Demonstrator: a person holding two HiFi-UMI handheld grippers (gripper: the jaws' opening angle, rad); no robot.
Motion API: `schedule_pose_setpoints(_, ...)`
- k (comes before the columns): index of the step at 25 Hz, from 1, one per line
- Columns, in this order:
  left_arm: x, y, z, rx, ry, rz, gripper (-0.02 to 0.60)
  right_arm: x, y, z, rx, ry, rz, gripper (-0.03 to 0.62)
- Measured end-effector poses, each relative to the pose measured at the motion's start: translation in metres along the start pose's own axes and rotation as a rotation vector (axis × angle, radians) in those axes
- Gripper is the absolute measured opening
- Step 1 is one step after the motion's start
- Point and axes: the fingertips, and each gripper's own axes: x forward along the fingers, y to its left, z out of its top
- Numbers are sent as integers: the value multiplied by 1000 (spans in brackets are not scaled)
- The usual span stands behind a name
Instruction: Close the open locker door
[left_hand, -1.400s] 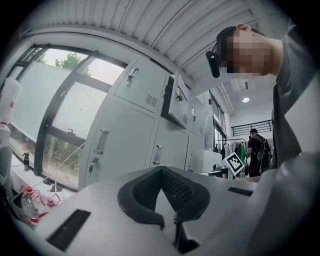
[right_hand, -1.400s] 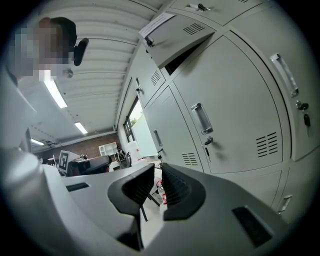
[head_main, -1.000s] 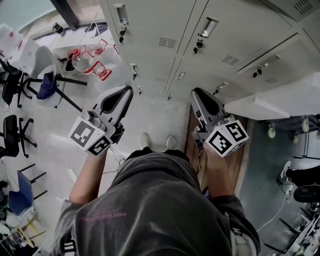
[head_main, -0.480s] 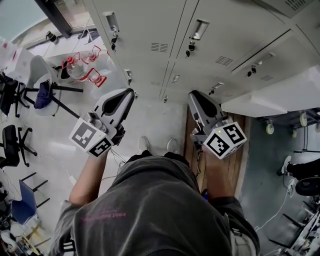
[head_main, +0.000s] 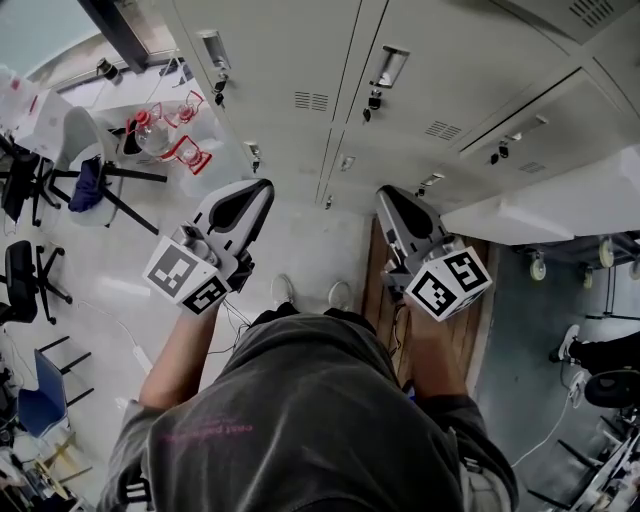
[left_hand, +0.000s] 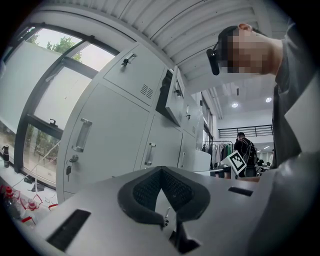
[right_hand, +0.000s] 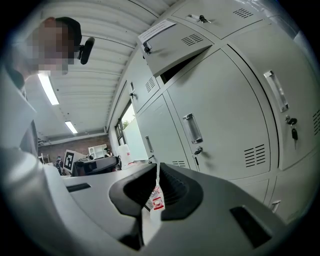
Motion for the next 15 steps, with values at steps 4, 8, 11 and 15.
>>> schedule_pose_setpoints(4, 8, -4, -2, 2, 2, 8, 14, 0, -7, 2, -2, 3, 17, 32)
schedule_pose_setpoints(8, 14, -7, -3, 3, 4, 13, 14, 0, -12, 3, 0, 6, 27, 32)
schedule_pose_setpoints(11, 17, -7, -2, 5, 3, 17, 14, 0, -15, 4, 0, 7, 32, 31)
schedule_pose_setpoints(15, 19, -6, -2, 6, 3, 25, 14, 2, -18, 4, 2, 10, 40, 31)
